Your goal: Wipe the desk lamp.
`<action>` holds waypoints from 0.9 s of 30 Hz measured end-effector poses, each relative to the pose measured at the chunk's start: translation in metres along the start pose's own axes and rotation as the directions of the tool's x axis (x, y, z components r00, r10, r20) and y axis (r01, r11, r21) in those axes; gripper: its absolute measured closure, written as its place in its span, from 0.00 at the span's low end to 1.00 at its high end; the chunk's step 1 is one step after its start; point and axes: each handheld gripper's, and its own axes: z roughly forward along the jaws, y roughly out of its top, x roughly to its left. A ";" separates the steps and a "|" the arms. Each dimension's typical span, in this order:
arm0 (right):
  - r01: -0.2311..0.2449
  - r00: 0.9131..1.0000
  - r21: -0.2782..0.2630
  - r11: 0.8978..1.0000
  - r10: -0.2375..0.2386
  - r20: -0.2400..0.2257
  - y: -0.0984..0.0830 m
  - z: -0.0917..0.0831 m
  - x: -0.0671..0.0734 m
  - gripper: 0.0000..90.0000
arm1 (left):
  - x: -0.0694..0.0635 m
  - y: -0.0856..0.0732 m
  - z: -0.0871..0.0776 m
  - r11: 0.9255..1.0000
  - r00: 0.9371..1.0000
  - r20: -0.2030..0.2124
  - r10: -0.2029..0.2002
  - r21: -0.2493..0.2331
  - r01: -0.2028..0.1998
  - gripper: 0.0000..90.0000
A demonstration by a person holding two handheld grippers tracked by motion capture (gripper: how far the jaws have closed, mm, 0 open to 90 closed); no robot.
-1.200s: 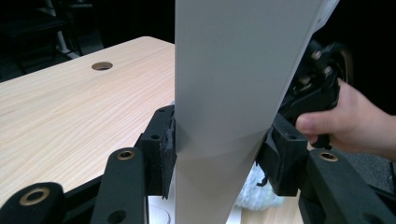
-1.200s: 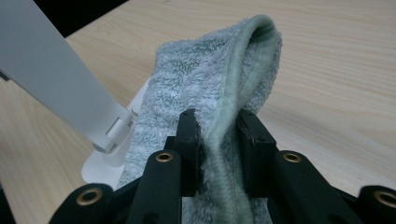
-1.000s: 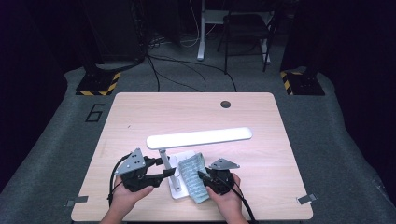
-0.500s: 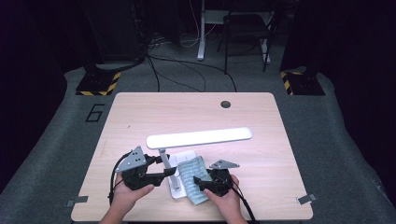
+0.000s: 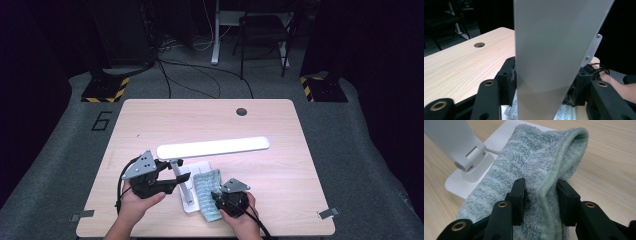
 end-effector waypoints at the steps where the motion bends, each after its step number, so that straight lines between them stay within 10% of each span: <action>1: 0.005 1.000 0.013 1.000 -0.005 0.001 0.000 -0.002 0.000 0.69 | 0.000 0.001 0.000 1.000 1.000 0.007 0.003 0.007 -0.003 0.56; 20: 0.077 0.996 0.044 0.996 -0.079 0.047 0.014 0.016 0.000 0.69 | 0.003 0.000 0.001 1.000 0.999 0.035 0.004 -0.001 -0.004 0.58; 27: 0.089 0.994 0.071 0.994 -0.093 0.052 0.020 0.009 0.008 0.72 | 0.007 -0.001 -0.002 1.000 0.994 0.110 0.017 0.001 -0.017 0.57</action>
